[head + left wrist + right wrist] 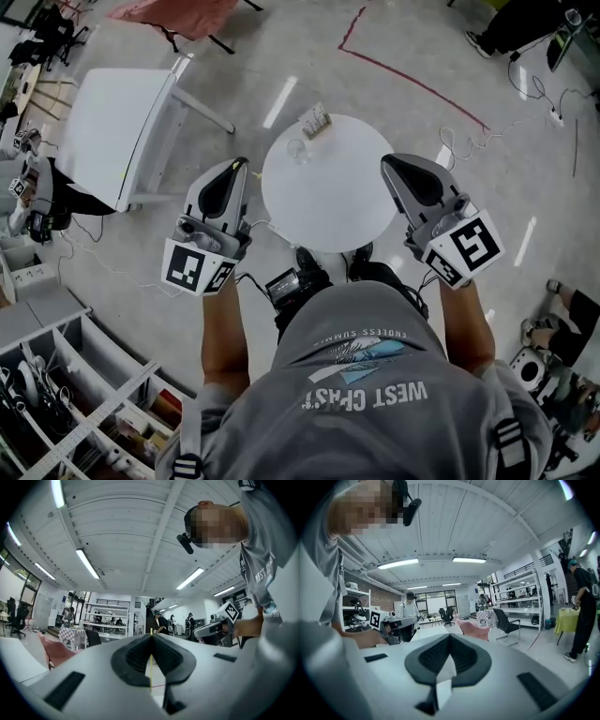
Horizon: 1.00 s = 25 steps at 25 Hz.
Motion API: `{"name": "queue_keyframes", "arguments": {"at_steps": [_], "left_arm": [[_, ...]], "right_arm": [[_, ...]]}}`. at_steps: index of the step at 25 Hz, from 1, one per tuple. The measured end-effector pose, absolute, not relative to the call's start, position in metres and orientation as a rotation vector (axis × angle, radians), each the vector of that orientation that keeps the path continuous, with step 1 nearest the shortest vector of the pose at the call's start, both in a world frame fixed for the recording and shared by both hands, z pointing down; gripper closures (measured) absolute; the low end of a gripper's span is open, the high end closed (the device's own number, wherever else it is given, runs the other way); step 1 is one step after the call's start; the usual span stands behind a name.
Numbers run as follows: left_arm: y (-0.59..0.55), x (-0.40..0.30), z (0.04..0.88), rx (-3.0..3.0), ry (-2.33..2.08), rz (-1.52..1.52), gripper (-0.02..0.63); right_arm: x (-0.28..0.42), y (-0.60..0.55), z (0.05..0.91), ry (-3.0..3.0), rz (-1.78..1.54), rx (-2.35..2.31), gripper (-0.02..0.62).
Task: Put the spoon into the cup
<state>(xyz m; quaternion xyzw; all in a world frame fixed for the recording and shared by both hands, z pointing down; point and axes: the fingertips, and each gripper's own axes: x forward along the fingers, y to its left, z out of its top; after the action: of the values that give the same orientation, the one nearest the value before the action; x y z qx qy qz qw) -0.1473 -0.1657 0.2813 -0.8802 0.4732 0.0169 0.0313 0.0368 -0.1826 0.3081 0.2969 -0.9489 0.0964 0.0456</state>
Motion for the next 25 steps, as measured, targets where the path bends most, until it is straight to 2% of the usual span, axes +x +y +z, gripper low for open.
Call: {"name": "queue_keyframes", "arguments": {"at_steps": [25], "left_arm": [[-0.220, -0.156, 0.372, -2.881, 1.551, 0.067, 0.603]], "right_arm": [[0.020, -0.199, 0.350, -2.793, 0.414, 0.862, 0.594]]}}
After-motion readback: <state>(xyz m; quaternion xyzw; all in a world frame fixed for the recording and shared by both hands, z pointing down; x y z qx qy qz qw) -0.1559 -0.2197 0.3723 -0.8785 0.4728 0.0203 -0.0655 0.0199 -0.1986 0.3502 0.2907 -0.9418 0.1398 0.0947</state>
